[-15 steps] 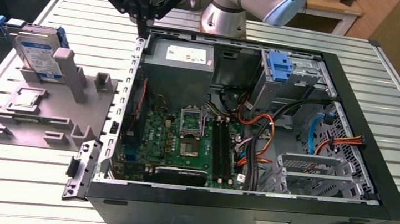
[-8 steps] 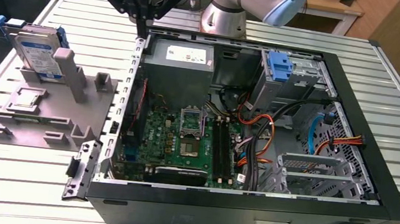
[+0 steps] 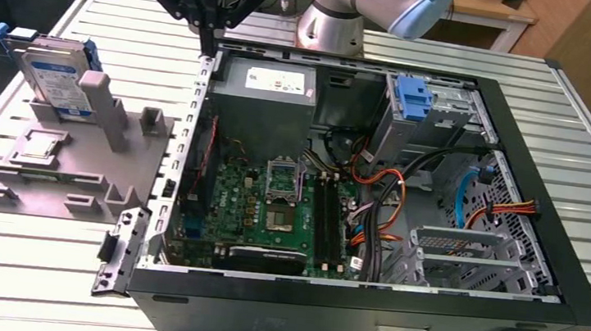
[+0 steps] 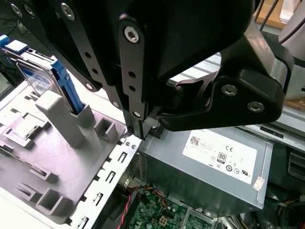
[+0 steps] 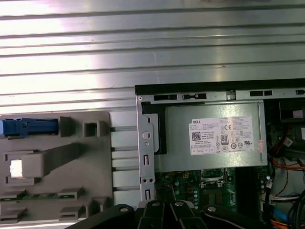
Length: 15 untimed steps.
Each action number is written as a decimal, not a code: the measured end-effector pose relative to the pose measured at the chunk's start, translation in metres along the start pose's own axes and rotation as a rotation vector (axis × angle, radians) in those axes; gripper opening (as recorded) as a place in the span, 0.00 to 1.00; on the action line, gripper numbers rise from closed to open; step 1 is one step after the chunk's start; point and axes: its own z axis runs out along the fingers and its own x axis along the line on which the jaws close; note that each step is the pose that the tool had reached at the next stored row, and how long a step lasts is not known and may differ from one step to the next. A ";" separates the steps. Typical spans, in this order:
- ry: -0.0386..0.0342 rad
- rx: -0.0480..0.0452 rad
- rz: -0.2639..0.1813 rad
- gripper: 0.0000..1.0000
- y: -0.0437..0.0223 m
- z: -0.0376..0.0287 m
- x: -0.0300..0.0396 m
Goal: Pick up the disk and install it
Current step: 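Reach for the disk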
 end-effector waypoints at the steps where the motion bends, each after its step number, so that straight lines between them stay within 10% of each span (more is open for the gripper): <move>1: 0.0000 0.0000 0.000 0.10 0.0000 0.0000 0.0003; 15: 0.0000 0.0000 0.000 0.10 -0.0002 0.0000 0.0032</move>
